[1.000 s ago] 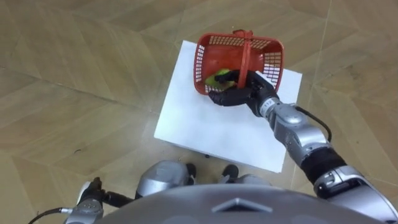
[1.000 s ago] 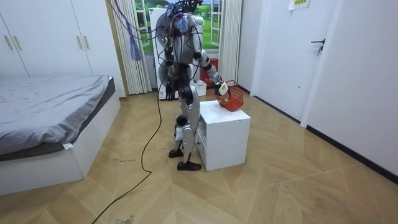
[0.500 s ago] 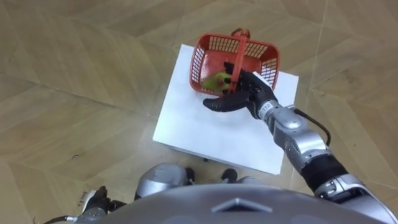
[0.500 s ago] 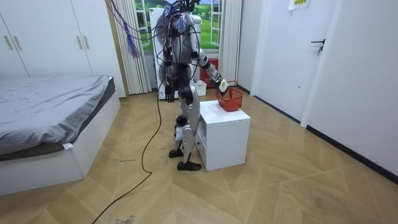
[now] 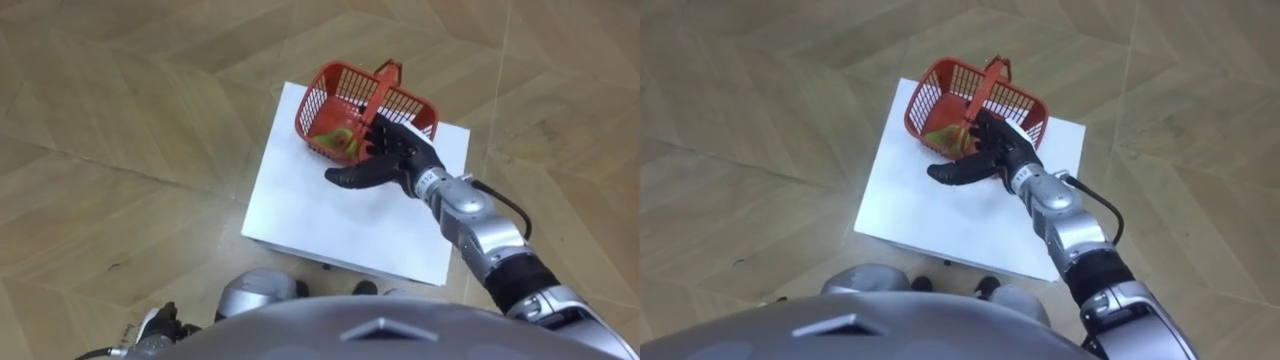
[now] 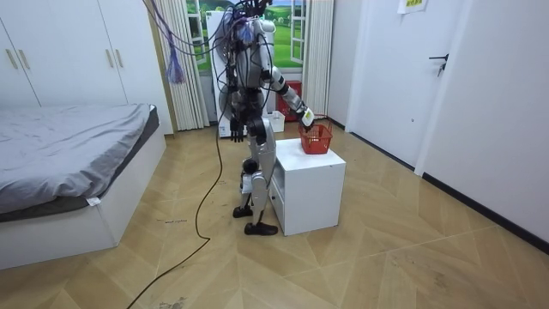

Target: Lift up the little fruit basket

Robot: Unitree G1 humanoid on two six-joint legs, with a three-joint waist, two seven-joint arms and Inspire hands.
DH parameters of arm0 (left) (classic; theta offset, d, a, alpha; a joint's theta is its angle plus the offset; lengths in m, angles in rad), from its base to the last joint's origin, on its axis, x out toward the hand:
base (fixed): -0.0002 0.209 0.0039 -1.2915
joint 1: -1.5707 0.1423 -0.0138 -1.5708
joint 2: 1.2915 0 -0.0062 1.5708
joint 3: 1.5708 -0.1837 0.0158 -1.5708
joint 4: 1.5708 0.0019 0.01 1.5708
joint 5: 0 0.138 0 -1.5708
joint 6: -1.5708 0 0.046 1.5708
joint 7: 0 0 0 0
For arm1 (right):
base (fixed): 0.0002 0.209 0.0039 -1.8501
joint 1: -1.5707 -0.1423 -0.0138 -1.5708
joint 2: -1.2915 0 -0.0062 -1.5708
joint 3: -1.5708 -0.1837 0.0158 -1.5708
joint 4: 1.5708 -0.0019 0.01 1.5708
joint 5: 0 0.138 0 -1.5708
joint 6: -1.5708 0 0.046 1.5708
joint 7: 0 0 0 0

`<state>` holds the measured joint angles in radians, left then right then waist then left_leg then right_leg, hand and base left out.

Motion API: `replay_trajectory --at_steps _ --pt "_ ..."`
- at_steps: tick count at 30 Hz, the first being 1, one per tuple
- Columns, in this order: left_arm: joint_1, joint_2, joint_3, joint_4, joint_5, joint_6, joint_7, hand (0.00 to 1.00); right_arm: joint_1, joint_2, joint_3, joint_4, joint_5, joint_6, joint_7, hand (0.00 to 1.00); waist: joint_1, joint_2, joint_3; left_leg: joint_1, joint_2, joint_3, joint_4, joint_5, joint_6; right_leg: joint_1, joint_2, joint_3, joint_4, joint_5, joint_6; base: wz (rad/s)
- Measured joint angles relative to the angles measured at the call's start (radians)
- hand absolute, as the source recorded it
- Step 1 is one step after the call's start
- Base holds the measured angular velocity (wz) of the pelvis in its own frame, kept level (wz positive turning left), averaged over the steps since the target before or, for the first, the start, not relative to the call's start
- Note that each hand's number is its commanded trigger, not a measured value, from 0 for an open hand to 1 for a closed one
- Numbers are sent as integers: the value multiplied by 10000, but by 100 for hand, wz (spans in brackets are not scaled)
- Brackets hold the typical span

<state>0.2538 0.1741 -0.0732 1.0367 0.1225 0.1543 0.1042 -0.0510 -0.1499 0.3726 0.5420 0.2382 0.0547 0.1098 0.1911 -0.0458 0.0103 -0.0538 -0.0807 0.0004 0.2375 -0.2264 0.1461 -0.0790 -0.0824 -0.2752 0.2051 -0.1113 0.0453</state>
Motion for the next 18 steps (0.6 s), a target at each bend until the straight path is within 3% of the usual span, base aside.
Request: replay_trajectory --at_steps 6,13,18 --pt "-99 3 0 -5 -8 105 -1 0 18 -4 -4 -650 -128 5 -330 0 -89 61 48 154 32 158 -118 0 0 57 17 17 -9 -4 5 -5" --pt "-91 2 128 48 -15 108 -34 0 58 -57 -29 -886 -260 5 -559 0 -350 51 40 311 49 280 -284 0 0 74 88 294 -22 1 9 -6" --pt "-61 -24 315 -30 -15 155 -26 0 647 -135 -295 -1244 -478 6 -674 0 -610 53 9 525 63 312 -370 0 0 318 145 443 -236 18 35 -1"
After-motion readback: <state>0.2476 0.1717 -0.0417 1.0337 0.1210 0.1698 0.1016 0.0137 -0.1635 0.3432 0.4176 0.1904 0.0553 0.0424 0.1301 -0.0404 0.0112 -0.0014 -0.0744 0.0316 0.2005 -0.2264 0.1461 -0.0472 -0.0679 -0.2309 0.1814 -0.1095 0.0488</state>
